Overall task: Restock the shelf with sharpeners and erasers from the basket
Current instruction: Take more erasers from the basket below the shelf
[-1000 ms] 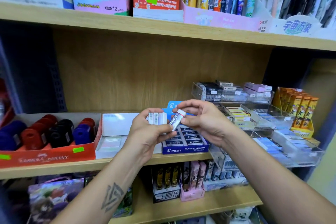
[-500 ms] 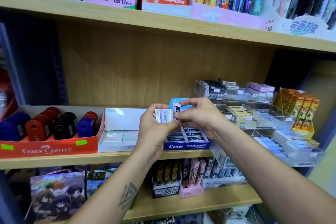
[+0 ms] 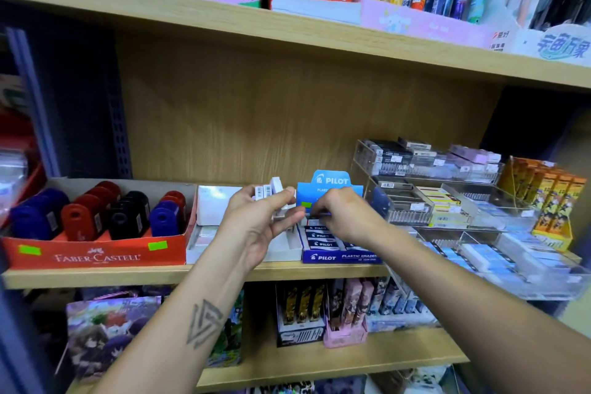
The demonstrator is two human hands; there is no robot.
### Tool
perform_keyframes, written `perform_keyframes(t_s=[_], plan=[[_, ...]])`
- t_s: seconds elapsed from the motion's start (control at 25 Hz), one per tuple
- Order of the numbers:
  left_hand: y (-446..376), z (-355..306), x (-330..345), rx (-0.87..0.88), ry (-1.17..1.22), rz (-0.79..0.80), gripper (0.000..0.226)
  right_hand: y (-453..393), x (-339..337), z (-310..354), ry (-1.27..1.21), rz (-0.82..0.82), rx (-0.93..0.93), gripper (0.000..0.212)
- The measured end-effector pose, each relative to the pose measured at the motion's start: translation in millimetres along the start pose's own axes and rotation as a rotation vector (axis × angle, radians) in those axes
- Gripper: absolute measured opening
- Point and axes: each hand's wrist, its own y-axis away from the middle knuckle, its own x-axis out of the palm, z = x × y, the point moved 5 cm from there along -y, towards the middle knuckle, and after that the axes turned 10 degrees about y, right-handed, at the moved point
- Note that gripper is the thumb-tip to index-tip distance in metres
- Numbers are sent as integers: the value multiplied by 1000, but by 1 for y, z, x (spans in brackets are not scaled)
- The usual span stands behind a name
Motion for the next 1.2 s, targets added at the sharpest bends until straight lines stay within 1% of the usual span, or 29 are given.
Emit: perform_keyframes(t_s=[0.16,0.28,0.4,0.44,0.52,0.56,0.6,0.64,0.68,0.72,0.76,0.84,1.0,1.12,1.2], plan=[[-1,-4,-7,6,-33,-4,41,0,6,-3,82,-74,99,14],[-2,-2,-8,-17,-10,5,34,0,9,-4,32,-76,174,5],[-1,3,-5,-95,47,26,14,-5,9,-2,54,-100,246,9],[-1,4,-5,-125,64,34,14,-6,10,-1,68,-88,255,9],[0,6,-5,-163,55,68,25,-5,7,0,51,-80,261,13],[1,8,-4,-167,34,93,30,-3,1,-2,-38,-104,264,16],[2,9,-3,-161,9,117,36,1,-7,-4,-233,-126,272,16],[3,11,-3,-146,-20,133,41,7,-14,-5,-535,-109,282,14],[4,12,-2,-126,-52,141,46,14,-19,-1,-864,-47,270,11],[4,13,0,-105,-83,149,50,21,-23,5,-1110,25,254,9],[5,15,2,-85,-109,162,51,27,-25,8,-1217,77,232,12],[7,18,6,-59,-146,194,50,33,-24,8,-1246,97,228,17],[11,20,10,-125,-90,219,40,38,-22,-8,-1366,-6,325,21],[9,18,8,-171,-52,199,31,42,-20,-13,-1364,-68,289,26],[9,18,7,-195,-26,182,34,44,-21,-13,-1352,-79,270,26]])
